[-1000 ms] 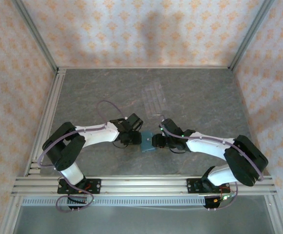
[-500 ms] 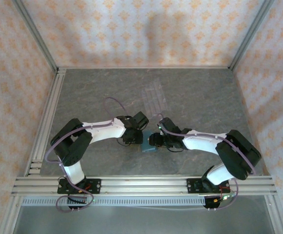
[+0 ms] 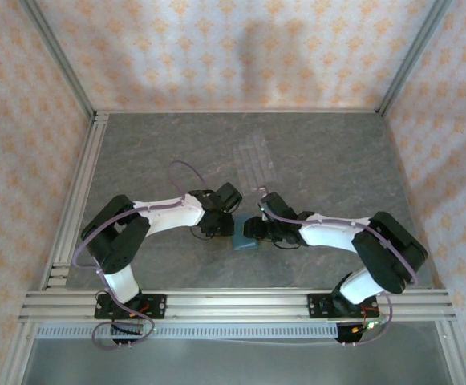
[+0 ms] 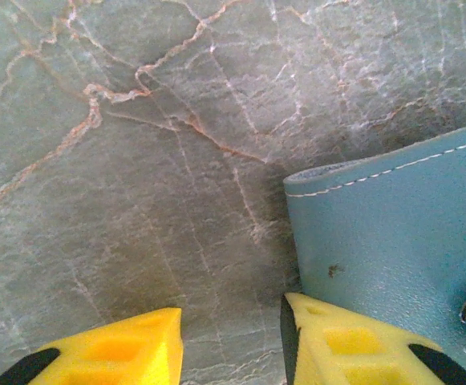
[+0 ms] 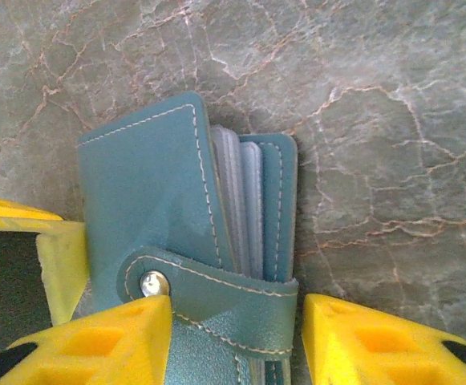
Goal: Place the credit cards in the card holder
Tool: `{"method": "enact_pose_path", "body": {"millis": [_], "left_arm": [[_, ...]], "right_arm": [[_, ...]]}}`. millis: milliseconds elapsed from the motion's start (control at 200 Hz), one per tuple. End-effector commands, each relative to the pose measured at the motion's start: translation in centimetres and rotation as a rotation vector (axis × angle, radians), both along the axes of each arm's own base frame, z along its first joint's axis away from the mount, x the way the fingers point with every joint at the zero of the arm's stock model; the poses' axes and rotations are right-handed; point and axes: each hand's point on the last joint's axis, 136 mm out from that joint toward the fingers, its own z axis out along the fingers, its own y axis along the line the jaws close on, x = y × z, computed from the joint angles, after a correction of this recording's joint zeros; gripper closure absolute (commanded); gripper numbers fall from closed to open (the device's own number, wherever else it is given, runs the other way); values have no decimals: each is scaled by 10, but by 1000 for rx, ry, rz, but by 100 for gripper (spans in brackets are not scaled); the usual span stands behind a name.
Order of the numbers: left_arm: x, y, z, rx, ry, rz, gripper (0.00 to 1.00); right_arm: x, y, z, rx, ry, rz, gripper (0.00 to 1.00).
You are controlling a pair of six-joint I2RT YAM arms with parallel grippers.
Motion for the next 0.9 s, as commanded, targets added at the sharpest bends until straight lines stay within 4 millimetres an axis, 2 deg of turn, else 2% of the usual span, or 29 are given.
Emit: {"method": "enact_pose_path", "body": {"millis": [0,185,275,520,641,776,896], "left_arm": [[24,-49,6,-190,-74,-36,66],[29,-53,31,-221,-115,-28,68],[30,-55,36,-208,-121,-35,69],[33,-65,27,-195,-97,-40,69],[34,-63,24,-177,-95,-34,70],[37,-45,20,-96,-106,5,70],[42,-35,17,-84,-103,23,70]], "right_arm": [[2,8,-3,28,-2,7,55],[2,7,-1,27,-11,3,56],[3,8,-2,32,-8,5,56],[3,8,2,40,-19,1,57],[7,8,4,36,-27,-3,57],[12,11,2,24,-29,-3,58],[17,22,4,46,-35,11,58]]}}
